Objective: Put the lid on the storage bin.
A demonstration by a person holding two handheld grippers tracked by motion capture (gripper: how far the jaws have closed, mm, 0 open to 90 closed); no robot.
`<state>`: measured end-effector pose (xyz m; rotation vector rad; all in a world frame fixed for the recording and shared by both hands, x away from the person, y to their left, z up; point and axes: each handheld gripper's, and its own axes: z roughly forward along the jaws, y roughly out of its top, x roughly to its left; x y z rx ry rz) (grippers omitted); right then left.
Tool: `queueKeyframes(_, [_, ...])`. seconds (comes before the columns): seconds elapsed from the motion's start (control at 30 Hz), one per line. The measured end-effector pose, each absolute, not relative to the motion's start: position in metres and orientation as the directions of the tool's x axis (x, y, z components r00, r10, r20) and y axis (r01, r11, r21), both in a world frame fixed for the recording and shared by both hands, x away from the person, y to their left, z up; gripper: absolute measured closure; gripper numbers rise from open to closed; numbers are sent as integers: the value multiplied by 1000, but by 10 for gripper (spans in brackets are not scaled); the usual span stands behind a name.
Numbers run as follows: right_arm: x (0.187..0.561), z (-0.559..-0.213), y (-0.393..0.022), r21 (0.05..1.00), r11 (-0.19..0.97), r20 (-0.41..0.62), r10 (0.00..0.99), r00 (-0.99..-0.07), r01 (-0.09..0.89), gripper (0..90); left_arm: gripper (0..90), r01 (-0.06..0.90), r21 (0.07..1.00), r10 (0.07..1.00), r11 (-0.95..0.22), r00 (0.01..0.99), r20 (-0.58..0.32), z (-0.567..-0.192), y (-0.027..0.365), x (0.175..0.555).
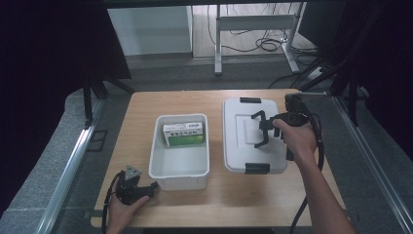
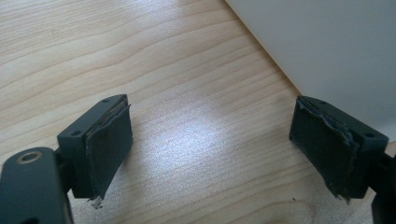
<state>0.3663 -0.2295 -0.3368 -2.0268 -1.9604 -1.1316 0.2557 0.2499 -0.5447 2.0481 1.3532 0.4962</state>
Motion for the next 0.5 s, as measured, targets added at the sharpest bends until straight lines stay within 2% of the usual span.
queueKeyframes(0.5, [366,-324,-204,412,-136,583,800,-146,901,849,132,679,680,915,-278,403,-29,-545,250,256])
